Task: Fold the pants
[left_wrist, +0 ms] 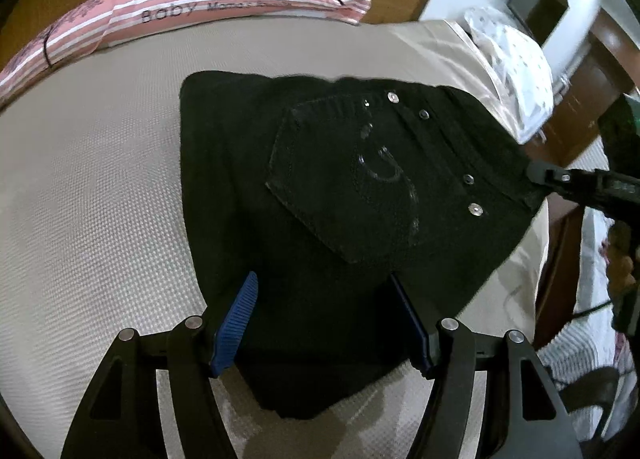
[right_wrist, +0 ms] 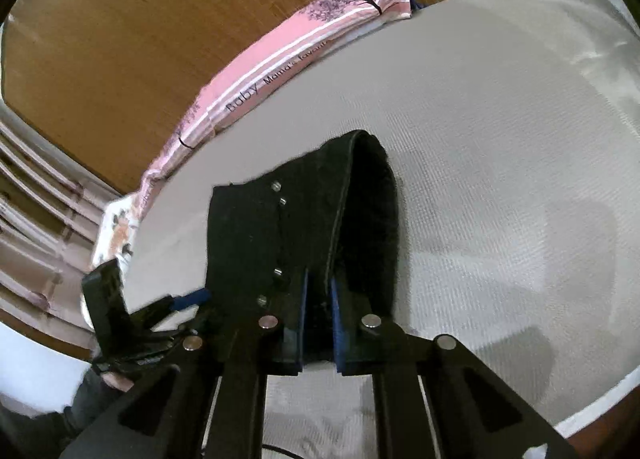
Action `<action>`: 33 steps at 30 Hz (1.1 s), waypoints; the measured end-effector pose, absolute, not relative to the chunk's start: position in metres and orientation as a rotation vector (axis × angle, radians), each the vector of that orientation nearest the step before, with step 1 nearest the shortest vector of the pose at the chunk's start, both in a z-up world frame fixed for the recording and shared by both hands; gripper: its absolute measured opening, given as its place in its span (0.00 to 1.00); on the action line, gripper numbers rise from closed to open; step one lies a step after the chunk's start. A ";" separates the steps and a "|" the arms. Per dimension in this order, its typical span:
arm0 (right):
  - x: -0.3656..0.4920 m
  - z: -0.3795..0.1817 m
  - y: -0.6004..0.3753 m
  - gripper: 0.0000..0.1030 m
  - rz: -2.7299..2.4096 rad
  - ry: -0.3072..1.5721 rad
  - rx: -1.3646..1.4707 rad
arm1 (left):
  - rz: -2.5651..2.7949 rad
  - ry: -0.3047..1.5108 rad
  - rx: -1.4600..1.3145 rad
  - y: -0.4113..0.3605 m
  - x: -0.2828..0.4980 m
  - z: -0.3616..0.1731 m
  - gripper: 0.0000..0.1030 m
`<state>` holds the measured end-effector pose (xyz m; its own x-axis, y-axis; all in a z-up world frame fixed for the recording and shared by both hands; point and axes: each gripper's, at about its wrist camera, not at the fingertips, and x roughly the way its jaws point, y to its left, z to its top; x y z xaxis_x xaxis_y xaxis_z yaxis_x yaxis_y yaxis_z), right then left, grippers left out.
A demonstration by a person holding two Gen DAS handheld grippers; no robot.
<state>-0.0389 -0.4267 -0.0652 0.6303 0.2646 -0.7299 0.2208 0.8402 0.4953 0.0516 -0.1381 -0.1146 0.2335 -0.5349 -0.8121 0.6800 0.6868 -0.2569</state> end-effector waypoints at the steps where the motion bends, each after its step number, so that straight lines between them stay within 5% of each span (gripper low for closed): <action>1: -0.037 -0.071 -0.427 0.09 0.014 0.922 0.575 | -0.838 1.039 0.176 -0.139 0.049 -0.115 0.65; 11: -0.035 -0.108 -0.434 0.10 -0.031 0.984 0.630 | -0.788 1.019 0.246 -0.148 0.037 -0.118 0.65; 19: -0.031 -0.104 -0.431 0.25 -0.087 0.988 0.613 | -0.747 1.017 0.233 -0.148 0.034 -0.111 0.65; 24: -0.027 -0.095 -0.432 0.47 -0.094 0.971 0.608 | -0.675 0.972 0.274 -0.145 0.031 -0.101 0.65; 33: 0.002 -0.104 -0.436 0.49 -0.079 1.021 0.594 | -0.584 0.935 0.291 -0.130 0.044 -0.094 0.66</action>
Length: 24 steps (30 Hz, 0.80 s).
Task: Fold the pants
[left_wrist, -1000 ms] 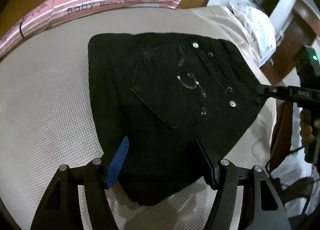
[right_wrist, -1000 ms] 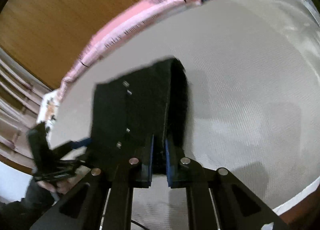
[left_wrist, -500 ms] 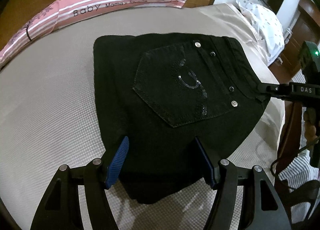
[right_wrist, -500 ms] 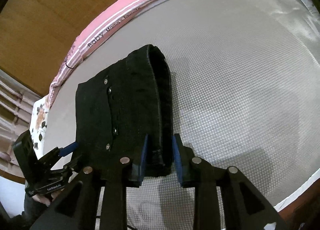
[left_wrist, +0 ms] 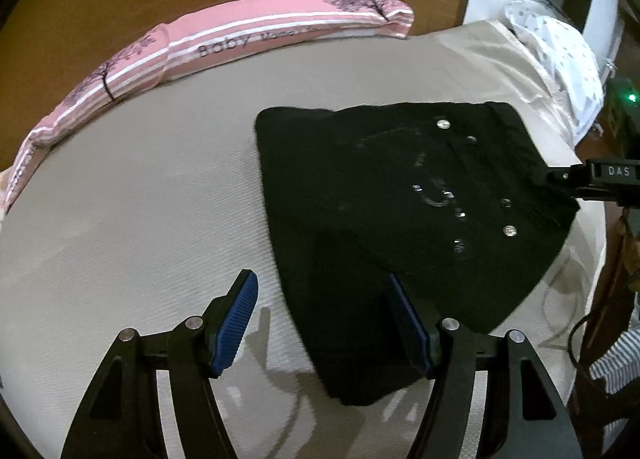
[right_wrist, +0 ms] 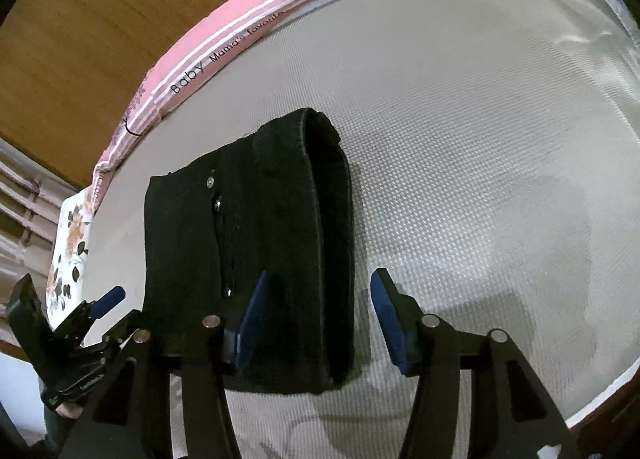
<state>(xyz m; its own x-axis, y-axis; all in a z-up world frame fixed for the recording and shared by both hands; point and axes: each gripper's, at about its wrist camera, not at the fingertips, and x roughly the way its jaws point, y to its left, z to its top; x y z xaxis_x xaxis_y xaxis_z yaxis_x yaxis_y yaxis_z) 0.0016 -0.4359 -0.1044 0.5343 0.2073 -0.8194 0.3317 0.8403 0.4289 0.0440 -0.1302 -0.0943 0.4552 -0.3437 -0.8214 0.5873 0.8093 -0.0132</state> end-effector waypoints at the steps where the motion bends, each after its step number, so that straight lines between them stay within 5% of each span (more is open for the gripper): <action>1: 0.004 -0.106 -0.436 0.49 -0.077 1.026 0.591 | -0.573 0.939 0.287 -0.128 0.046 -0.095 0.66; 24: 0.010 -0.140 -0.469 0.54 0.172 1.044 0.809 | -0.709 1.264 -0.195 -0.105 0.114 -0.132 0.64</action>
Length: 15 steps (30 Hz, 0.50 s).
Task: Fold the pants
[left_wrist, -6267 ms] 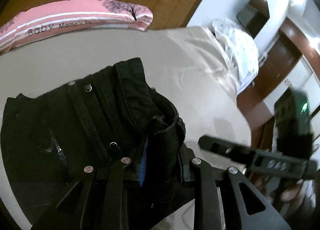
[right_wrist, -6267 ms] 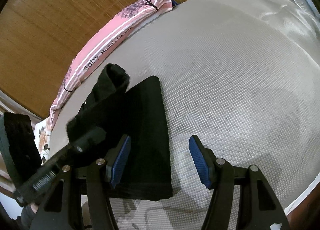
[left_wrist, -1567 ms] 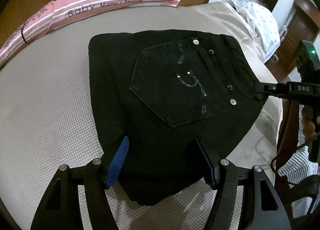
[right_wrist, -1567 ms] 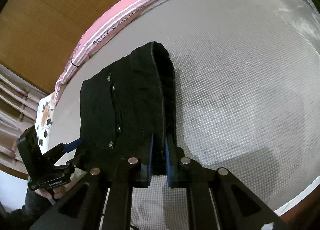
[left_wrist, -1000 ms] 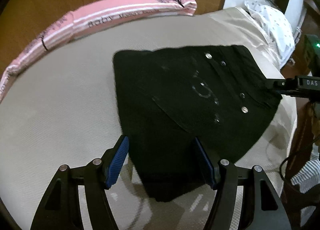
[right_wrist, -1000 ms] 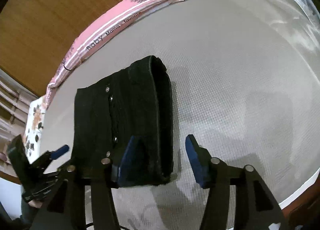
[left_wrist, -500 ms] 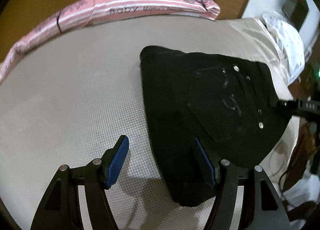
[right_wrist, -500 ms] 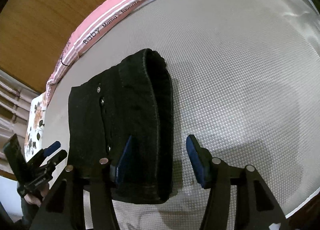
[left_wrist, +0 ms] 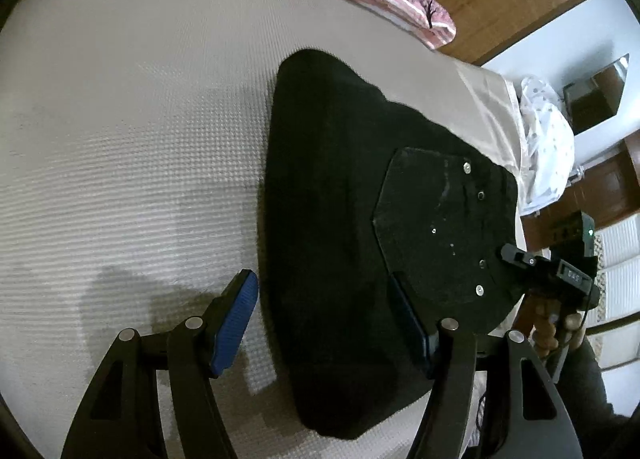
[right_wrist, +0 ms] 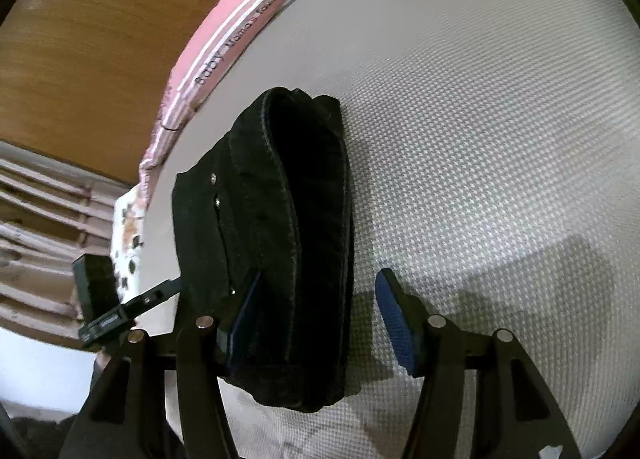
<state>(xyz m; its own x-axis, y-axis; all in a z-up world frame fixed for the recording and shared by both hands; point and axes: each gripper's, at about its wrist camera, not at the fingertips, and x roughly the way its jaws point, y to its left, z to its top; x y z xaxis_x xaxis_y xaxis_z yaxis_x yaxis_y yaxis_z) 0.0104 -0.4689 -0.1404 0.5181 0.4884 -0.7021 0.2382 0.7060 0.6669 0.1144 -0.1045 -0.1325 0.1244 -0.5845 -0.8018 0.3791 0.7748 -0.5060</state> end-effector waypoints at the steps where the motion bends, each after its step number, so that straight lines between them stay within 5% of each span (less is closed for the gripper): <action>1: 0.011 -0.141 -0.469 0.54 0.186 1.045 0.807 | -0.709 1.266 -0.197 -0.106 0.115 -0.133 0.64; 15: 0.037 -0.150 -0.482 0.52 0.404 1.020 0.801 | -0.754 1.230 -0.199 -0.118 0.119 -0.135 0.64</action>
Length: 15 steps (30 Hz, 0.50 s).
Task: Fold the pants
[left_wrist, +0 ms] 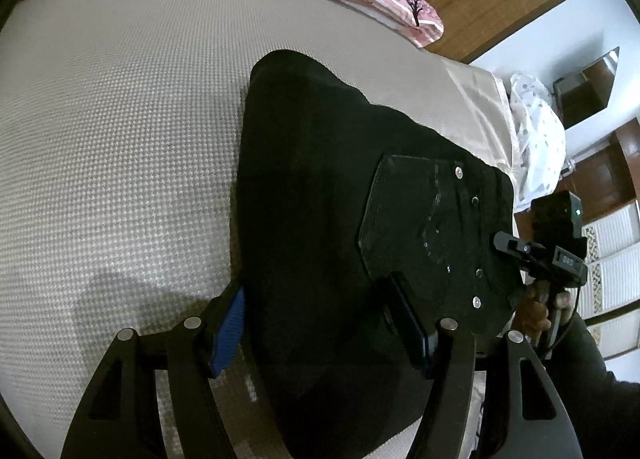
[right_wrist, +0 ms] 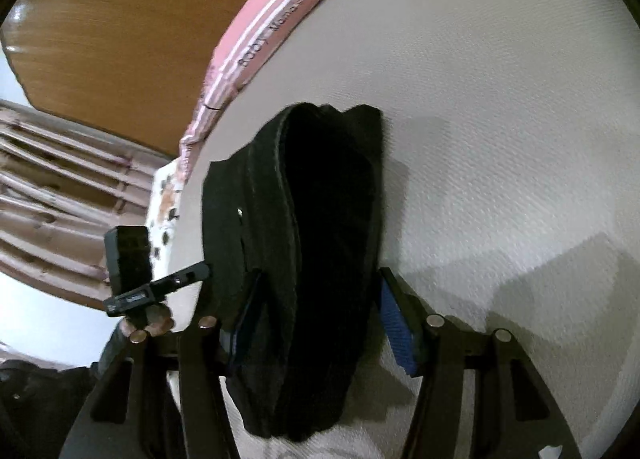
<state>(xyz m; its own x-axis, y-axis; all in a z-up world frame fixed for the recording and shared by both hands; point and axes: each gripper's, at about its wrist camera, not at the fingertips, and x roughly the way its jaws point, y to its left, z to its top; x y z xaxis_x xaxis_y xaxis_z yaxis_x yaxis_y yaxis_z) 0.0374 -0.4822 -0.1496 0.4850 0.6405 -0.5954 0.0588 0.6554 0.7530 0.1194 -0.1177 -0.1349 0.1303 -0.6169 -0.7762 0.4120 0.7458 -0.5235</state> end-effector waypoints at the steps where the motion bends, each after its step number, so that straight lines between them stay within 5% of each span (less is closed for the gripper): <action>1: 0.042 -0.151 -0.482 0.50 0.425 1.017 0.805 | -0.752 1.230 -0.200 -0.119 0.120 -0.135 0.64; 7: 0.048 -0.161 -0.489 0.34 0.443 1.009 0.844 | -0.707 1.198 -0.188 -0.138 0.129 -0.134 0.61; 15: 0.038 -0.158 -0.482 0.27 0.374 0.962 0.881 | -0.627 1.158 -0.187 -0.142 0.126 -0.130 0.32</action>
<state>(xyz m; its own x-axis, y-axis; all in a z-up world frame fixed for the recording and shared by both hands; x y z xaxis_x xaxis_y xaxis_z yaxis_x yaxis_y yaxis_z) 0.0378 -0.4818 -0.1581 0.5442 0.6321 -0.5515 0.0929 0.6079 0.7885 0.1256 -0.1422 -0.1302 0.2530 -0.5510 -0.7952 0.3649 0.8156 -0.4490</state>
